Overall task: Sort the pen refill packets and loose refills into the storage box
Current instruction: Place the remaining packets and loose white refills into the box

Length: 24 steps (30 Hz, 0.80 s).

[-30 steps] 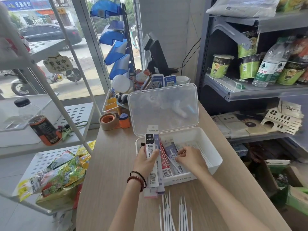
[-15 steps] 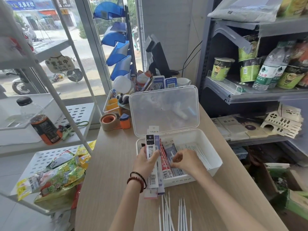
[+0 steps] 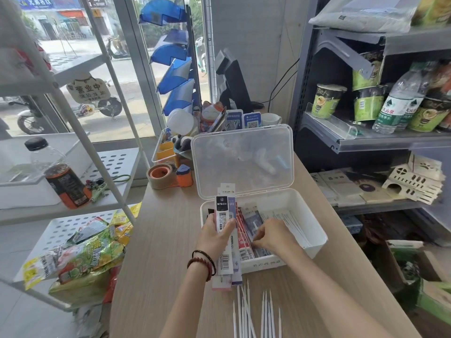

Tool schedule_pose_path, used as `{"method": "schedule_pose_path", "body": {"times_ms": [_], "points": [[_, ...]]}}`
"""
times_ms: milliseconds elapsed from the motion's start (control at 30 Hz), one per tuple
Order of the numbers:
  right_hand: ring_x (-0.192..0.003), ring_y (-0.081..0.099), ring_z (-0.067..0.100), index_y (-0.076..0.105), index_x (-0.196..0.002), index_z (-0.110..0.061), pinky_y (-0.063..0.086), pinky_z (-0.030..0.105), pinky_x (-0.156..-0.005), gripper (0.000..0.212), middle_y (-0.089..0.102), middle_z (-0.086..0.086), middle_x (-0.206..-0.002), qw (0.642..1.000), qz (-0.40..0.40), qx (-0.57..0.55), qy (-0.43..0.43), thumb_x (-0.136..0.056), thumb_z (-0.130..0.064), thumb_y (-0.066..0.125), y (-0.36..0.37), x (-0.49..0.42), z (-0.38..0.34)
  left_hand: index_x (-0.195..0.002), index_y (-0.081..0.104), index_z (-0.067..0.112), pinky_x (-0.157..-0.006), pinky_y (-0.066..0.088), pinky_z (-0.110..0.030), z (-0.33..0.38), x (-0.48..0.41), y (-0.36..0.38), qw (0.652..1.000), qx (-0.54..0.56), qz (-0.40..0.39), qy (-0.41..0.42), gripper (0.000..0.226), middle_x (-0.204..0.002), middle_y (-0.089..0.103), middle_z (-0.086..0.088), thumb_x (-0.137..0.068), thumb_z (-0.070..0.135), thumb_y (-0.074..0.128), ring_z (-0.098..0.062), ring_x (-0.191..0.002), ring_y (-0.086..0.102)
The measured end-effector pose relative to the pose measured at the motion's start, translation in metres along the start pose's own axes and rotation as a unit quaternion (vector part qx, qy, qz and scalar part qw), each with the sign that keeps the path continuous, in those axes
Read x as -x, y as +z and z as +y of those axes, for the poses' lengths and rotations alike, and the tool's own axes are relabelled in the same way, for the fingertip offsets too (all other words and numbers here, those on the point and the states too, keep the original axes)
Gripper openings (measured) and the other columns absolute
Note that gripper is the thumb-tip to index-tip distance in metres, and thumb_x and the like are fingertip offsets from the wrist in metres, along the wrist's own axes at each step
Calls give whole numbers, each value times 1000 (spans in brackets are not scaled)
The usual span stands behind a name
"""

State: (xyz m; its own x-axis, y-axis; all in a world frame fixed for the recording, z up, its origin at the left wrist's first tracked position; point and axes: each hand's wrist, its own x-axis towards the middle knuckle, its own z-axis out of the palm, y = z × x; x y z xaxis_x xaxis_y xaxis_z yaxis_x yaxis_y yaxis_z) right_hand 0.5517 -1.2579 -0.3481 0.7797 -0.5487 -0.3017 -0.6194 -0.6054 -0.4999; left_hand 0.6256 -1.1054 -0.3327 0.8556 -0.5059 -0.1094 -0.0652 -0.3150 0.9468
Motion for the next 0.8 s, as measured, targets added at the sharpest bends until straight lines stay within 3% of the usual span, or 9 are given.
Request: {"method": "schedule_pose_path", "body": {"times_ms": [233, 467, 600, 800], "points": [[-74, 68, 14, 76, -78, -15, 59, 36, -74, 20, 72, -3, -79, 999, 18, 37, 10, -71, -32, 84, 1, 1, -2, -102, 55, 25, -77, 58, -41, -6, -4, 0, 1000, 11, -11, -11, 22, -95, 70, 1, -87, 39, 61, -16, -84, 70], [-74, 63, 9, 75, -74, -15, 54, 28, -67, 13, 58, -8, -88, 998, 52, -19, 13, -72, -25, 84, 3, 4, 5, -105, 55, 23, -73, 59, -37, -5, -3, 1, 1000, 6, -13, -15, 26, -93, 71, 1, -87, 40, 61, -16, -81, 70], [-63, 66, 4, 78, -81, -14, 50, 17, -54, 8, 74, -2, -78, 999, 44, -26, 9, -79, -21, 78, 2, 4, 8, -105, 57, 22, -72, 58, -34, -5, -3, 1, 1000, 11, -10, -12, 26, -93, 71, 0, -87, 40, 61, -17, -81, 70], [-60, 66, 5, 78, -74, -15, 59, 25, -66, 6, 72, -4, -70, 997, 53, -48, 9, -75, -20, 81, -1, 7, 6, -105, 55, 23, -63, 56, -26, -3, -1, 0, 1000, 13, -10, -12, 24, -93, 70, 1, -88, 39, 60, -14, -79, 70]]}}
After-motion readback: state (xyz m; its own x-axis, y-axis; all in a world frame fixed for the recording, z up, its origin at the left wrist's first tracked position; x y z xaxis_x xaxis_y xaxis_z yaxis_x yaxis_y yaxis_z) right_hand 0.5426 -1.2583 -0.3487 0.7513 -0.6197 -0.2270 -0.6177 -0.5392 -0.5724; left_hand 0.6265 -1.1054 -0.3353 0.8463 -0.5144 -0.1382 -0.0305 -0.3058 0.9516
